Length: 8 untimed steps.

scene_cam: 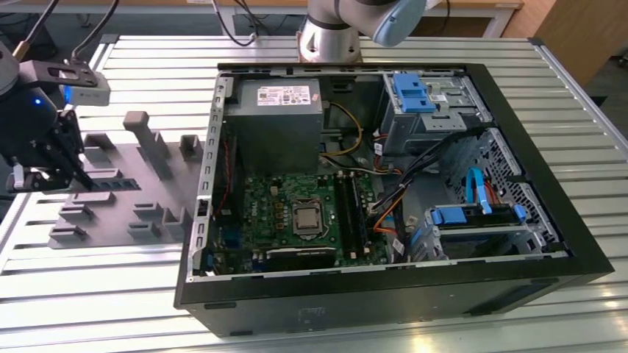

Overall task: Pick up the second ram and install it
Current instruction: 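Pick up the second ram and move it above second insertion slot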

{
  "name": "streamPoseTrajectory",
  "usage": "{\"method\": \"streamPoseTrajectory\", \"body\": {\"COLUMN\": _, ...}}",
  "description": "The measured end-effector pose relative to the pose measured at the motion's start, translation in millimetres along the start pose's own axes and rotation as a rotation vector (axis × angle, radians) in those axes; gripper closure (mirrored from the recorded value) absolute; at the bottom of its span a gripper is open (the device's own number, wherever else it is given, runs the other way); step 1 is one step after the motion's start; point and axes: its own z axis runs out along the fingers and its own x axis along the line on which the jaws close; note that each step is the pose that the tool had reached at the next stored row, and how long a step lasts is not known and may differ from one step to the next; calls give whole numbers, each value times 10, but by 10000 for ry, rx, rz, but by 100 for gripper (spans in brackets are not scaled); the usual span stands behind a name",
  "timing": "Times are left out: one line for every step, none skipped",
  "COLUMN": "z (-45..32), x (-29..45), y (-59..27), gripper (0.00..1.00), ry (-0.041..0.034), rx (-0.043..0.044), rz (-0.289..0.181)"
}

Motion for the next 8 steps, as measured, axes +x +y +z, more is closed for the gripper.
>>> {"method": "streamPoseTrajectory", "body": {"z": -4, "x": 0, "y": 0, "gripper": 86, "ry": 0, "rx": 0, "rz": 0}}
{"method": "streamPoseTrajectory", "body": {"z": -9, "x": 0, "y": 0, "gripper": 86, "ry": 0, "rx": -1, "rz": 0}}
{"method": "streamPoseTrajectory", "body": {"z": -14, "x": 0, "y": 0, "gripper": 86, "ry": 0, "rx": -1, "rz": 0}}
{"method": "streamPoseTrajectory", "body": {"z": -19, "x": 0, "y": 0, "gripper": 86, "ry": 1, "rx": -1, "rz": 0}}
{"method": "streamPoseTrajectory", "body": {"z": -24, "x": 0, "y": -1, "gripper": 86, "ry": 0, "rx": -1, "rz": 0}}
{"method": "streamPoseTrajectory", "body": {"z": -29, "x": 0, "y": -1, "gripper": 86, "ry": 1, "rx": -1, "rz": 0}}
{"method": "streamPoseTrajectory", "body": {"z": -34, "x": 0, "y": -1, "gripper": 86, "ry": 1, "rx": -1, "rz": 0}}
{"method": "streamPoseTrajectory", "body": {"z": -39, "x": 0, "y": -1, "gripper": 86, "ry": 0, "rx": 1, "rz": 0}}
